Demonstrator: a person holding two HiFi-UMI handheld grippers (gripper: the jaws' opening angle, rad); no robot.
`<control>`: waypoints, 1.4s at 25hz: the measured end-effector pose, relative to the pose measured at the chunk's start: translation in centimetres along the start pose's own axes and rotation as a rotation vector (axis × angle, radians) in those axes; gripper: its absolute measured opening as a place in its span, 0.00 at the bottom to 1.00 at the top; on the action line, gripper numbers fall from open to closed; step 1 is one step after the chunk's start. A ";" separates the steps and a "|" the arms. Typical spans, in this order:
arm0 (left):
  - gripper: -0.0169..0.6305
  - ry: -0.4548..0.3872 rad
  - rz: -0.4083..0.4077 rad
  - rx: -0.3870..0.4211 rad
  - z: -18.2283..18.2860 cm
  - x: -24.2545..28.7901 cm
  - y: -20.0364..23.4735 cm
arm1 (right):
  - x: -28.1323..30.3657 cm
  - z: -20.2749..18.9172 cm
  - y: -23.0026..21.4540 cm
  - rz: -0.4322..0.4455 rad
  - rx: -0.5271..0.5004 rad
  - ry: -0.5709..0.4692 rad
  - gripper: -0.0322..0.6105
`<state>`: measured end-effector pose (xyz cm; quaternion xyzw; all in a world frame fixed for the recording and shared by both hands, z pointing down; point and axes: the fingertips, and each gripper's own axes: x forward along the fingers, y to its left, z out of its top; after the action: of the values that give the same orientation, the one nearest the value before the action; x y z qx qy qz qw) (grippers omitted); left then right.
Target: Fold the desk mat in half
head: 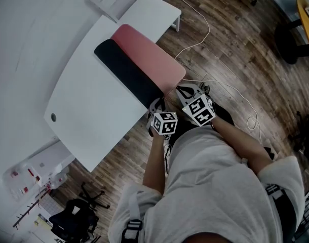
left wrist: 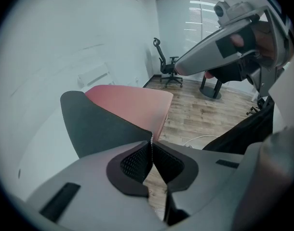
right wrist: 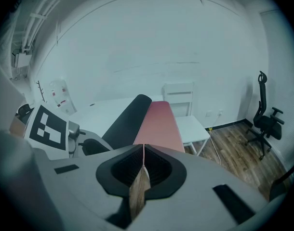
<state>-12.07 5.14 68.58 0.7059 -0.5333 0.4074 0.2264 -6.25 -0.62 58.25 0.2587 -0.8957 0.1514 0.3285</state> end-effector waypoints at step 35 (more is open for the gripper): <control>0.08 0.004 -0.031 -0.147 1.9 0.8 -0.4 | -0.1 -0.6 -2.3 0.017 0.033 -0.020 0.11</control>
<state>-10.95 3.40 68.26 0.6947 -0.5505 0.3648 0.2851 -4.59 -2.23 58.89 0.2578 -0.8985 0.1662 0.3141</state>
